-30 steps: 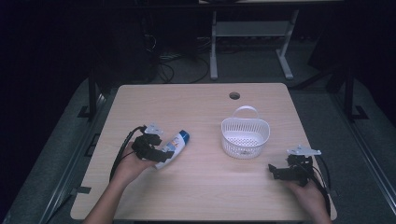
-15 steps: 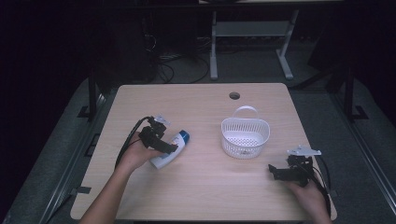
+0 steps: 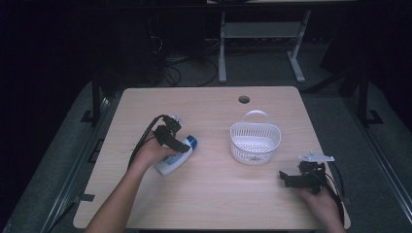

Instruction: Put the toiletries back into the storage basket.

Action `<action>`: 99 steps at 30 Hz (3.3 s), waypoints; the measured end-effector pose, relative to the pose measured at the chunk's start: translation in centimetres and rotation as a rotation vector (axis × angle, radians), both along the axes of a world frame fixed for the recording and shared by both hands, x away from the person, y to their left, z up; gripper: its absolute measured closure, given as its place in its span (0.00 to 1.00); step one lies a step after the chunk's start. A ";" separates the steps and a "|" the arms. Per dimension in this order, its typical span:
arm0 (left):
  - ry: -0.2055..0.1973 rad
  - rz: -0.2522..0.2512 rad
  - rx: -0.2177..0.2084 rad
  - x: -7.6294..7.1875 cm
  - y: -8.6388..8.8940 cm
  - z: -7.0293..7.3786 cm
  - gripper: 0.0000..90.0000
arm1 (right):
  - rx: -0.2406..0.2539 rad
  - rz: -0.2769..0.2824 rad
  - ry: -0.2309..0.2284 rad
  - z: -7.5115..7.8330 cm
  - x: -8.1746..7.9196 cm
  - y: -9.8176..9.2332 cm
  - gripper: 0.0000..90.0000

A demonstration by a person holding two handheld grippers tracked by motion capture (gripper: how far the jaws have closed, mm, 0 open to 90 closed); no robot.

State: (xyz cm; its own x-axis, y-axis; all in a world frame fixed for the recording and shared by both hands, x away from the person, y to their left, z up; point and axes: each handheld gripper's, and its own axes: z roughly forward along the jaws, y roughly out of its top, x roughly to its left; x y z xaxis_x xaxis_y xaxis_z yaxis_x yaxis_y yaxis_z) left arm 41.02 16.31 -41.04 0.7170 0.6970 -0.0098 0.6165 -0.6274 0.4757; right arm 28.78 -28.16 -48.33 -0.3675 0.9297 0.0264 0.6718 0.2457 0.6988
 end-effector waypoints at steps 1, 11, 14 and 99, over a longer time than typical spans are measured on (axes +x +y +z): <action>0.005 0.001 0.007 0.2 -0.3 -0.1 0.20 | 0.000 0.000 0.000 0.0 0.0 0.0 0.01; 0.034 0.001 0.060 1.0 -2.2 -1.7 0.20 | 0.000 0.000 0.000 0.0 0.0 0.0 0.01; 0.042 0.005 0.073 1.3 -2.5 -2.0 0.22 | 0.000 0.000 0.000 0.0 0.0 0.0 0.01; -0.113 -0.044 -0.272 -2.5 4.2 2.6 0.42 | 0.000 0.002 -0.001 0.0 -0.1 0.0 0.01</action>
